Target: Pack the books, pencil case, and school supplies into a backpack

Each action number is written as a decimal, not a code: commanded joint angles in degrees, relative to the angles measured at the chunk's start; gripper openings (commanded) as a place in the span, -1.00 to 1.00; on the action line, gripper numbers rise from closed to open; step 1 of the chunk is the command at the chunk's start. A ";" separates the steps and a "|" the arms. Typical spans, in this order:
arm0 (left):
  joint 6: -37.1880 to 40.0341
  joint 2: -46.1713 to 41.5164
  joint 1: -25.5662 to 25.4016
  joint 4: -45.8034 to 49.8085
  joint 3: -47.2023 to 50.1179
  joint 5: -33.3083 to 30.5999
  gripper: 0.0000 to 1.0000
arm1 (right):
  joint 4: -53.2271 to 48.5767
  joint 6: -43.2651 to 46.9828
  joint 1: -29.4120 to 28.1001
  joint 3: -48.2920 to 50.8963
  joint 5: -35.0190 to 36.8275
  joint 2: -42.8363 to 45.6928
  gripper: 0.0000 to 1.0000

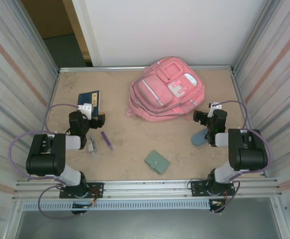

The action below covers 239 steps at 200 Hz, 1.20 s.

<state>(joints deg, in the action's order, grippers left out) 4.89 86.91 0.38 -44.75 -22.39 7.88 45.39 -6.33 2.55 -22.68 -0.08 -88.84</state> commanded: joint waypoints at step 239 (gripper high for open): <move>-1.04 -1.62 0.50 1.39 -1.83 -0.93 0.97 | -15.36 -1.95 -0.32 -3.16 2.41 13.13 0.98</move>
<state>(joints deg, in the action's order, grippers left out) 4.49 86.89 0.38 -44.56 -22.46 7.77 39.33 -6.37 2.59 -23.79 -0.14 -83.13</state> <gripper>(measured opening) 0.987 0.988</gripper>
